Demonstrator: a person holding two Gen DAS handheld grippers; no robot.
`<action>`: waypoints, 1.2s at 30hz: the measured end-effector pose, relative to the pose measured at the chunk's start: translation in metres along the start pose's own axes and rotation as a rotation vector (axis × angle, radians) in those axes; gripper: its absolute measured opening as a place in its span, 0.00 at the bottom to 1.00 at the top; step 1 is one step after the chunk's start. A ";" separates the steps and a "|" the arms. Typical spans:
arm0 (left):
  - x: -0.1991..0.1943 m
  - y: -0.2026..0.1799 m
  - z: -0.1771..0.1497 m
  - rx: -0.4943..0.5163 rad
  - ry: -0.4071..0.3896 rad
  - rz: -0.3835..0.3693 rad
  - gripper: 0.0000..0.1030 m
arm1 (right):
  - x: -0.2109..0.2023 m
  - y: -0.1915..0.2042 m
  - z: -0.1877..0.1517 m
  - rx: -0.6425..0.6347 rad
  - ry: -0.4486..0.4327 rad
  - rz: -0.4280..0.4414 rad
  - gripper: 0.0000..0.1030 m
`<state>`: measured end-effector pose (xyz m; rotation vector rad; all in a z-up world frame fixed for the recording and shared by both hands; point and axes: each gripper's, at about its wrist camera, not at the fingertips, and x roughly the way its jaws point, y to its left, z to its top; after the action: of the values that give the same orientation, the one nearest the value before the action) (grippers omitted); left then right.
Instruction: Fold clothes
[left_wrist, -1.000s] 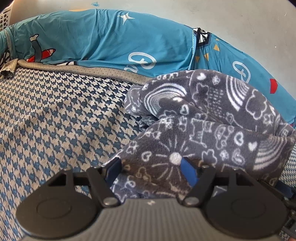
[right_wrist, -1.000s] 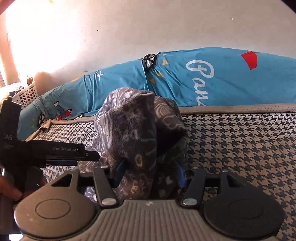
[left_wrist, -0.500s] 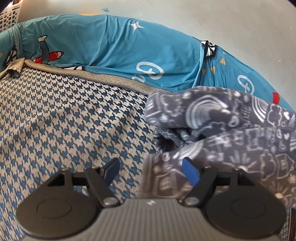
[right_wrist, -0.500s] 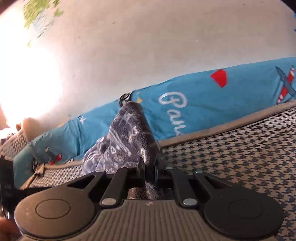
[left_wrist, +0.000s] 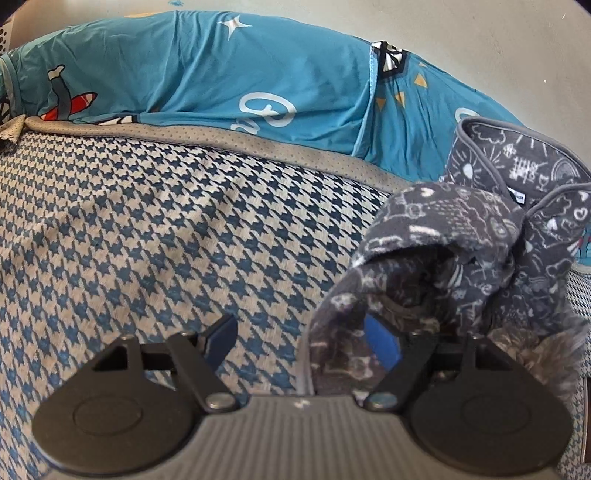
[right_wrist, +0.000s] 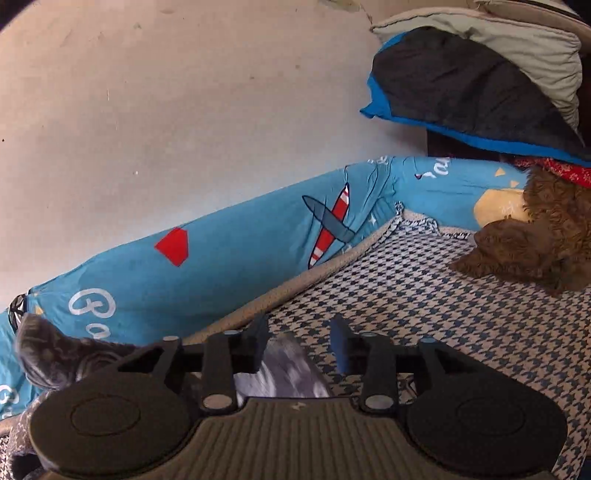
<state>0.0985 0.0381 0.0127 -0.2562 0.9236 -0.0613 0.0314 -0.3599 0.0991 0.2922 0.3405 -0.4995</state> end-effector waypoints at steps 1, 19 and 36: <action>0.002 -0.003 -0.002 0.003 0.010 -0.013 0.73 | -0.001 0.002 -0.001 -0.010 0.005 0.034 0.41; 0.010 -0.047 -0.045 0.138 0.102 -0.097 0.77 | 0.001 0.061 -0.077 -0.063 0.561 0.649 0.43; 0.004 -0.053 -0.064 0.165 0.100 -0.077 0.78 | -0.002 0.059 -0.119 0.113 0.779 0.582 0.48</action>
<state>0.0531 -0.0261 -0.0147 -0.1365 1.0017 -0.2223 0.0303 -0.2678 0.0034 0.6705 0.9483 0.1958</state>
